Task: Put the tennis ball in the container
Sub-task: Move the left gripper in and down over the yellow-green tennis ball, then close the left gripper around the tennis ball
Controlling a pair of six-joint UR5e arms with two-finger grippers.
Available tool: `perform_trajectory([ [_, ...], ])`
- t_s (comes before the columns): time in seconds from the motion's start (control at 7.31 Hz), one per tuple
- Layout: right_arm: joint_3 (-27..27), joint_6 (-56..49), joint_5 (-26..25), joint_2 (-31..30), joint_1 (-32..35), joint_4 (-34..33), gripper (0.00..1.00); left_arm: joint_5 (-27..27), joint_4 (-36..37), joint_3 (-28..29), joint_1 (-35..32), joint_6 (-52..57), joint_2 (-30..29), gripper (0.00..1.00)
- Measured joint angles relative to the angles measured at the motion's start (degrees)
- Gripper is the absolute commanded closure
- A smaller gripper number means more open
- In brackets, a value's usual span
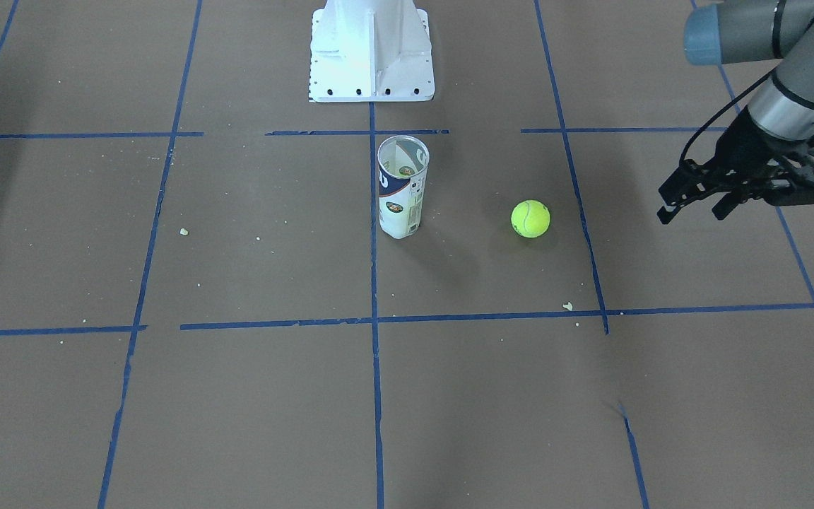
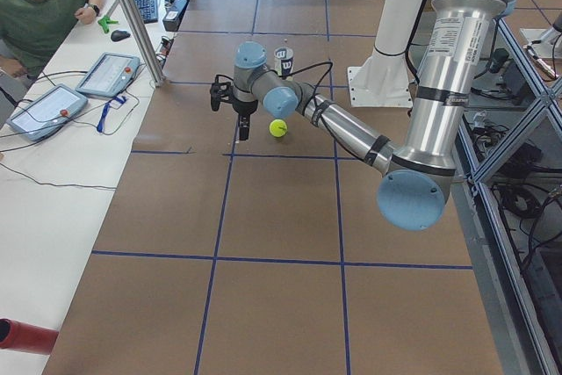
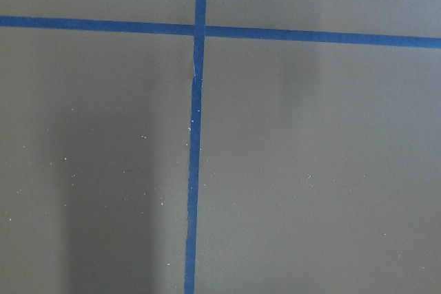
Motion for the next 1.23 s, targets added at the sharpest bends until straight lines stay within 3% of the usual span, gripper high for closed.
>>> perform_trajectory([
  [0.55, -0.02, 0.0, 0.0, 0.03, 0.0, 0.0, 0.0, 7.93, -0.28, 2.63, 13.24, -10.61, -3.41, 0.0],
  [1.23, -0.03, 0.0, 0.0, 0.02, 0.0, 0.0, 0.0, 9.4, -0.86, 4.82, 17.72, -13.33, -3.72, 0.0],
])
